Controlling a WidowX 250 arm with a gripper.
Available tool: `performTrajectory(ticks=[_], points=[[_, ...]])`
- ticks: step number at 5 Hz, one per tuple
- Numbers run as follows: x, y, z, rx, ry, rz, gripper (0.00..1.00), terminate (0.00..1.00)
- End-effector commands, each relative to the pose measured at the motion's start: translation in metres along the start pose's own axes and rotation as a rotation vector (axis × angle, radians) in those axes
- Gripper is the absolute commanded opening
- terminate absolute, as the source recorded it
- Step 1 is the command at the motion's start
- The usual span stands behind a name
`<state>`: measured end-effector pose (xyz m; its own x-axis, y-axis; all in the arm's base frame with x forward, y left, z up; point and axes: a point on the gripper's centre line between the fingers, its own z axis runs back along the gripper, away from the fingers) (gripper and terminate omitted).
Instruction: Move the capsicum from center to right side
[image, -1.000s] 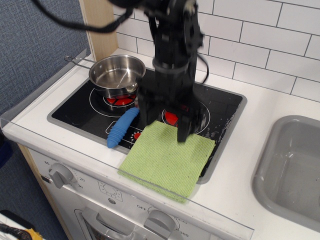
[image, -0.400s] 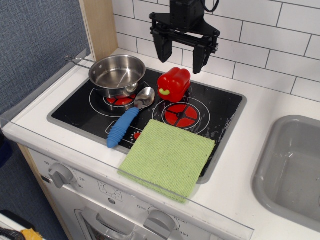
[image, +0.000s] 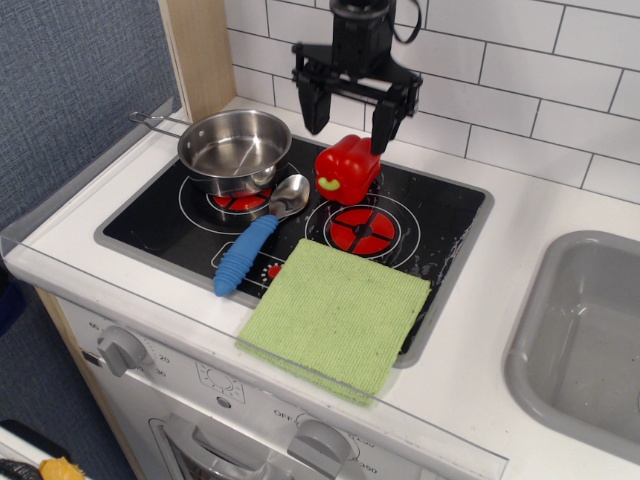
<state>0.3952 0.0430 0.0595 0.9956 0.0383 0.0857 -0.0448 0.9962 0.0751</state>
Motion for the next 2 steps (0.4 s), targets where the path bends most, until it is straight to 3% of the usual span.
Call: performTrajectory(ticks=[1,2], points=[[0.018,0.017,-0.004,0.025,0.000,0.034,1.00,0.00],[0.017,0.012,-0.016,0.016,0.030,0.027,1.00,0.00]])
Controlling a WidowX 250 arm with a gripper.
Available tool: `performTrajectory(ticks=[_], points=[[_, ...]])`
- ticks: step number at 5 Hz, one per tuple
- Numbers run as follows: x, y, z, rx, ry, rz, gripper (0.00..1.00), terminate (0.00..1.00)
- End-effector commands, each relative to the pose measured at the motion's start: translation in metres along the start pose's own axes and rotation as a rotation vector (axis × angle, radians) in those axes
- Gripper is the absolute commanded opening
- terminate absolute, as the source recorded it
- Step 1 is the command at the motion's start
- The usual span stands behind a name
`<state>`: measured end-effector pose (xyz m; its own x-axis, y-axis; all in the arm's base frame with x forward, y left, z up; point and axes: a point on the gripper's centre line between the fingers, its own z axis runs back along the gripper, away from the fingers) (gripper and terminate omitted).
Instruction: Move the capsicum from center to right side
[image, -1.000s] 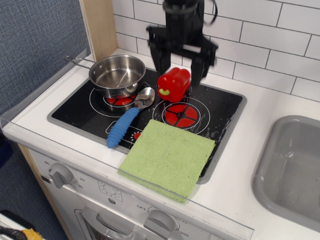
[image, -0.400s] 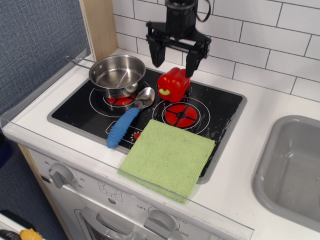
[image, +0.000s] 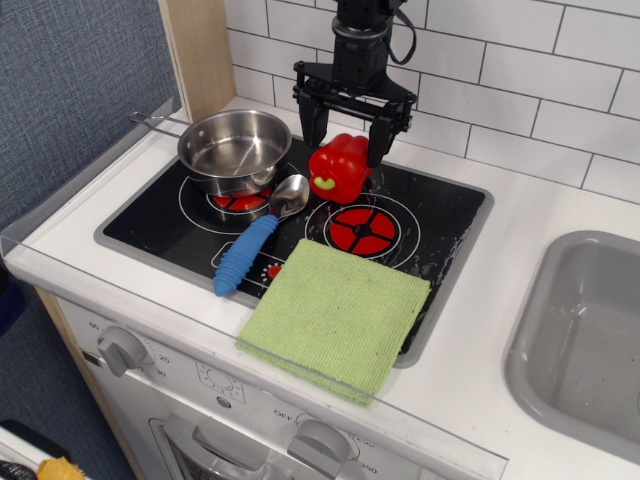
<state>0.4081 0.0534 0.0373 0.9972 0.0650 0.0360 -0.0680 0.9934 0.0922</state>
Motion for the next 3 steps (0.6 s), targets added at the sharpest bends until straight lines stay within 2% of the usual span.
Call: performTrajectory(ticks=[1,2,3], points=[[0.004,0.002,0.006,-0.031,-0.022,0.006,1.00,0.00],[0.003,0.002,0.012,-0.034,-0.043,0.005,0.00,0.00],[-0.002,0.003,0.023,-0.058,-0.070,0.000,0.00,0.00]])
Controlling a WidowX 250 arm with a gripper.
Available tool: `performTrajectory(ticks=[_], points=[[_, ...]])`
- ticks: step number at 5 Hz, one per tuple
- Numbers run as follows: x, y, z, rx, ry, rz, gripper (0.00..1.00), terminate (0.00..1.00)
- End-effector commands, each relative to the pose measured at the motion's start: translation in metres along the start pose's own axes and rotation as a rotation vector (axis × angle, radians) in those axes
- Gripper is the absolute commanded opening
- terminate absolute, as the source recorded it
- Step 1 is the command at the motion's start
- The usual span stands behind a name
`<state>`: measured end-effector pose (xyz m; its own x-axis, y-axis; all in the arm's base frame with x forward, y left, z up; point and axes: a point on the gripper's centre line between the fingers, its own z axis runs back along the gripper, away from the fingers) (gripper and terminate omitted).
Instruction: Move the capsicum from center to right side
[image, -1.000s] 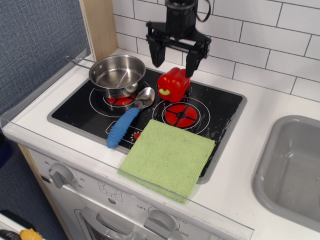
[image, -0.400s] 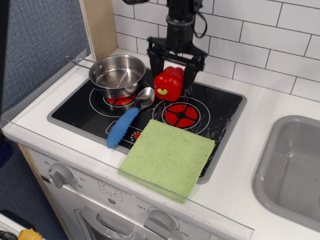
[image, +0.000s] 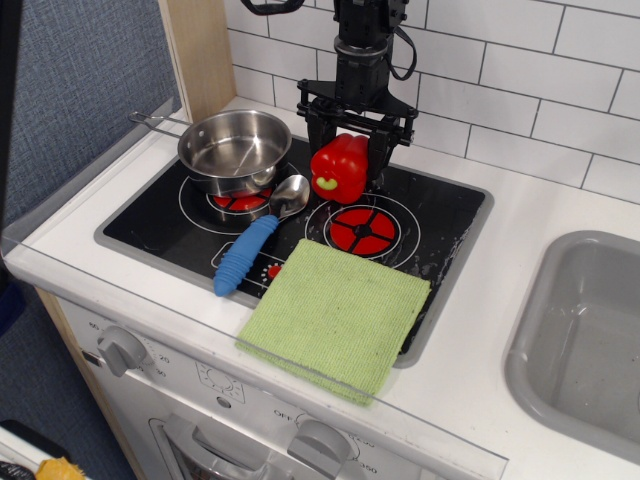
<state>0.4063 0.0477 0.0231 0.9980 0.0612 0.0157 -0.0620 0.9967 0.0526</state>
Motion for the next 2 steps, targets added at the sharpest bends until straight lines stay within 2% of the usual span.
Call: performTrajectory(ticks=[1,2], points=[[-0.017,0.000,0.073,-0.048,-0.181,-0.028,0.00,0.00],[-0.050,-0.010,0.098,-0.077,-0.246,-0.069,0.00,0.00]])
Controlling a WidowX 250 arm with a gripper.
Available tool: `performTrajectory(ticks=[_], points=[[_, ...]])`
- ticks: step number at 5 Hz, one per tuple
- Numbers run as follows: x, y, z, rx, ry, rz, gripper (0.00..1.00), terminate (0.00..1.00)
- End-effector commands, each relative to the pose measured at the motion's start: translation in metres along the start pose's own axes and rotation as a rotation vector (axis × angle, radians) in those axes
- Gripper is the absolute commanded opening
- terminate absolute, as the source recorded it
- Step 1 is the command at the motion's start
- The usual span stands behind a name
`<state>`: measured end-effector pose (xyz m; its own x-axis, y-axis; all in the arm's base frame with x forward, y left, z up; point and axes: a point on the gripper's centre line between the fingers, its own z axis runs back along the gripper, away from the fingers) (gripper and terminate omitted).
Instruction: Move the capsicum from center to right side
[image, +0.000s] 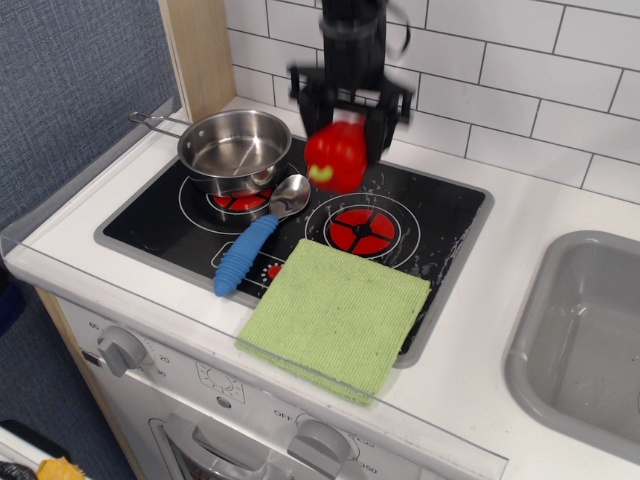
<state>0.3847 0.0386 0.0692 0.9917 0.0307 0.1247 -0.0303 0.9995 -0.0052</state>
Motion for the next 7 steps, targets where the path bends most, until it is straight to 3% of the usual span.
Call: performTrajectory(ticks=[1,2,3,5,6,7], points=[[-0.055,-0.022,0.048,-0.012,-0.103,-0.094,0.00,0.00],[-0.082,-0.034,0.029,-0.008,-0.042,-0.125,0.00,0.00],[-0.095,-0.042,0.004,-0.011,0.022,-0.146,0.00,0.00],[-0.110,-0.046,-0.022,0.054,0.085,-0.193,0.00,0.00],[-0.115,-0.045,-0.023,0.072,0.096,-0.210,1.00,0.00],[-0.113,-0.043,-0.010,0.067,0.061,-0.207,1.00,0.00]])
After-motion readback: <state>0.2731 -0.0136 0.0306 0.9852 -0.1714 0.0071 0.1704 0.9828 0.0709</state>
